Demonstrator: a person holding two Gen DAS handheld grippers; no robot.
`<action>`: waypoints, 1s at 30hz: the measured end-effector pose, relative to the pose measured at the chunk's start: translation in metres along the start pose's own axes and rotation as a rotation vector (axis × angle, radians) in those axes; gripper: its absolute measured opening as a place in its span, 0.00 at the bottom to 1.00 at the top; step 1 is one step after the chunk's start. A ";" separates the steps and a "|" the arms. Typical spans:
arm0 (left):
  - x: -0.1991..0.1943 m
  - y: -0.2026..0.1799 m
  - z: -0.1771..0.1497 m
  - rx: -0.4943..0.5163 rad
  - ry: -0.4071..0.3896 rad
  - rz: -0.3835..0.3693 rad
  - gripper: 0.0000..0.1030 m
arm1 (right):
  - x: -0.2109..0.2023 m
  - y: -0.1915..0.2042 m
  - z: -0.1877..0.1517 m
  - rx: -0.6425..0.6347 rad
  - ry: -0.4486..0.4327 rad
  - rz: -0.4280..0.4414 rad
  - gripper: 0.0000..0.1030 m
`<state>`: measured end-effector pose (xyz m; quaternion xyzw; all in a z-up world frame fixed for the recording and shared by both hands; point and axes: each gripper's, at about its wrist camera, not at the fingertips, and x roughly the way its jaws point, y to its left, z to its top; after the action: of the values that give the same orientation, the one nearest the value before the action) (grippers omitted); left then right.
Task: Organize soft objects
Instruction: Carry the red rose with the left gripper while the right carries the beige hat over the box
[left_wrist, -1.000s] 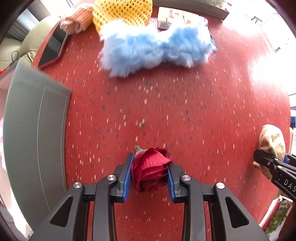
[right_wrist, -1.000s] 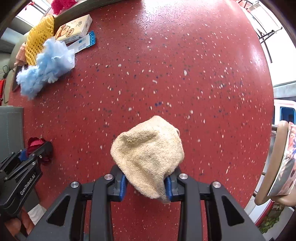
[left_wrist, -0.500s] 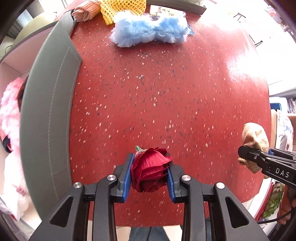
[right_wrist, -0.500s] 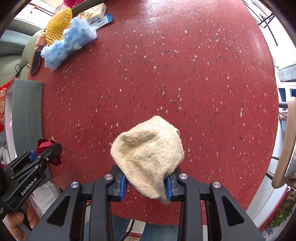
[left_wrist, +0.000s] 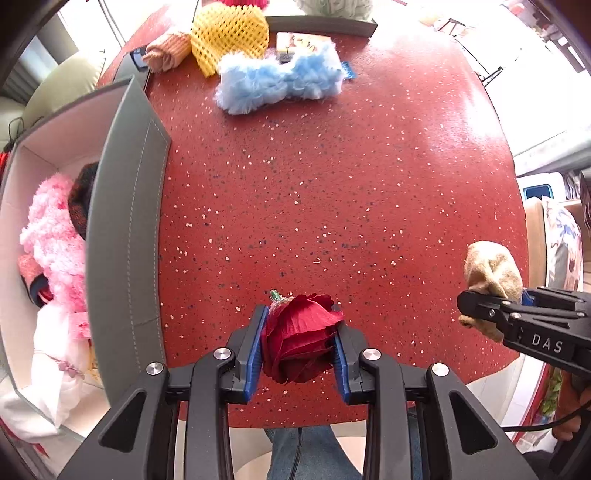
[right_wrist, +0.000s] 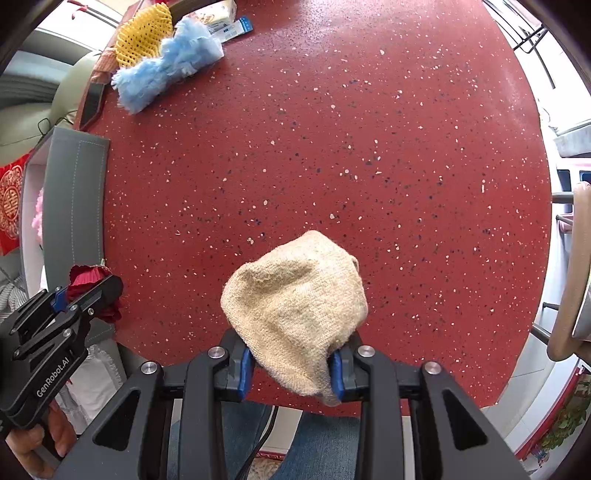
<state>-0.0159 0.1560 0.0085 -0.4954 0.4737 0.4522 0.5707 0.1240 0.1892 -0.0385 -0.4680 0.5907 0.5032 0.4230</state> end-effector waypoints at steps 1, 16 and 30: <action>-0.003 -0.001 -0.001 0.008 -0.005 0.002 0.32 | -0.001 0.001 0.000 0.000 -0.004 0.000 0.34; -0.034 0.006 0.011 0.030 -0.085 0.023 0.32 | -0.059 -0.014 -0.008 -0.024 -0.085 0.003 0.34; -0.054 0.016 0.013 0.007 -0.143 0.025 0.32 | -0.085 -0.003 -0.008 -0.081 -0.141 -0.030 0.34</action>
<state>-0.0379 0.1679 0.0610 -0.4542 0.4393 0.4918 0.5990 0.1444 0.1923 0.0446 -0.4568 0.5314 0.5520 0.4519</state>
